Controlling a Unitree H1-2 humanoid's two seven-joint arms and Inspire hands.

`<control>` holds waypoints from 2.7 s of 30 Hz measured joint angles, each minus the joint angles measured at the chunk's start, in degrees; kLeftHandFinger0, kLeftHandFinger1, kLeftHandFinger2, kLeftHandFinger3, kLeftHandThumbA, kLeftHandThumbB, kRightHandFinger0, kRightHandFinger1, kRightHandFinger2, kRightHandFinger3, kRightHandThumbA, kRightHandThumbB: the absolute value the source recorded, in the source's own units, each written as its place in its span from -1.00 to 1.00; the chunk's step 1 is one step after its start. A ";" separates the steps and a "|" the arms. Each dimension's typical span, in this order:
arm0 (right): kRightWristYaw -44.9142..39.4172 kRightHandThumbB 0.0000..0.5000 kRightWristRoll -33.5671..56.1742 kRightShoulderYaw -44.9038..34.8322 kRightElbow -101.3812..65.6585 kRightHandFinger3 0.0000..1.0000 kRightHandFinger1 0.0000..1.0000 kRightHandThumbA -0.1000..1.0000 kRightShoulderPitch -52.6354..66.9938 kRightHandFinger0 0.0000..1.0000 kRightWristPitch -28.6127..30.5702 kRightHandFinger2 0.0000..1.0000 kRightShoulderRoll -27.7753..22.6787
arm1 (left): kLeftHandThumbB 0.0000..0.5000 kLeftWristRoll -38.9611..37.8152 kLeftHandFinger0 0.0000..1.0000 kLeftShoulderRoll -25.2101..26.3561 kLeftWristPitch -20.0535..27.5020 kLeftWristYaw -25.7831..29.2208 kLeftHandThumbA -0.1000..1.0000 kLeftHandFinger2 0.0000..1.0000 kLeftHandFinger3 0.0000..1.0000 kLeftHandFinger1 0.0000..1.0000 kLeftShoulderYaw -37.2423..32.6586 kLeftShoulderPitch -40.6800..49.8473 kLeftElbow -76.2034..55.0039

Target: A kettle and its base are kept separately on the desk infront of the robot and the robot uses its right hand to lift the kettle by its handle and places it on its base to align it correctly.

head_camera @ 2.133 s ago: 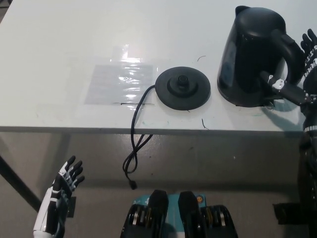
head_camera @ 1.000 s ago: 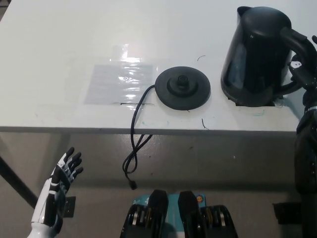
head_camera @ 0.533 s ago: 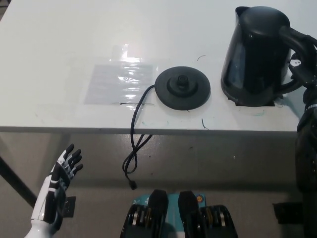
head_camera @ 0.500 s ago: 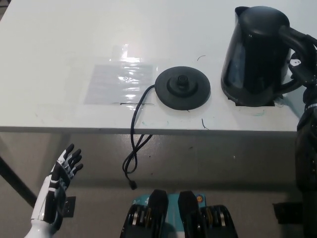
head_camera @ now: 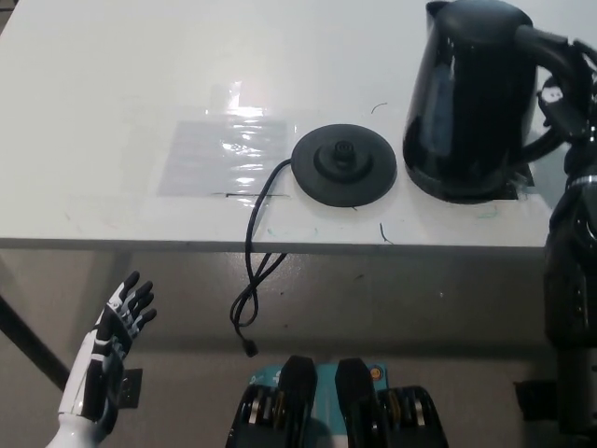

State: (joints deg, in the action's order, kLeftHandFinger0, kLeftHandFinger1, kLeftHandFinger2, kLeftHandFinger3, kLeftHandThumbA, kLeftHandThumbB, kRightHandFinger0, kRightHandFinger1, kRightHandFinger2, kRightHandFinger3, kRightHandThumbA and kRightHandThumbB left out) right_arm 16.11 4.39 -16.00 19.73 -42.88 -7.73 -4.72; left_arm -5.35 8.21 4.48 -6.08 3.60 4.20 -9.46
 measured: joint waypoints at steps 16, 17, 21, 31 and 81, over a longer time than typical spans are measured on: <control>0.38 -0.61 -0.81 1.94 -0.30 0.79 -0.11 -1.00 -3.28 -1.00 2.75 0.63 2.38 | -0.11 -0.01 1.00 0.01 0.03 0.00 1.00 1.00 1.00 1.00 -0.01 0.01 0.11; 0.38 -0.52 -0.82 2.09 0.22 0.71 -0.13 -1.00 -3.35 -1.00 3.19 0.58 2.74 | -0.12 -0.01 1.00 0.01 0.04 0.00 1.00 1.00 1.00 1.00 -0.01 0.02 0.11; 0.80 -0.54 -1.28 2.83 2.91 0.66 -0.16 -1.00 -4.28 -0.99 4.45 0.55 4.44 | -0.13 -0.01 1.00 0.05 0.01 0.00 1.00 1.00 1.00 1.00 -0.01 0.04 0.11; 3.00 -0.59 -4.22 6.90 9.00 0.61 -0.36 -1.00 -6.97 -1.00 6.06 0.49 9.22 | -0.09 0.00 1.00 0.05 0.03 -0.01 1.00 1.00 1.00 1.00 -0.06 0.04 0.16; 5.65 -0.71 -4.02 6.86 14.03 0.64 -0.38 -1.00 -5.68 -1.00 13.30 0.48 11.60 | -0.01 -0.14 1.00 0.28 -0.06 -0.05 1.00 1.00 1.00 1.00 -0.05 0.20 0.20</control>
State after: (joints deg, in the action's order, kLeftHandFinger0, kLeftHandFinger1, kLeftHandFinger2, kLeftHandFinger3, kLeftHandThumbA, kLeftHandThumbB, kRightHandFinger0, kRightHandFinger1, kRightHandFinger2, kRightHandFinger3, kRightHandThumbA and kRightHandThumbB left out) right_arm 21.75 0.36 -9.14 33.76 -48.56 5.58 6.88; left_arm -5.49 8.49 4.42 -6.13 3.56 4.41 -9.27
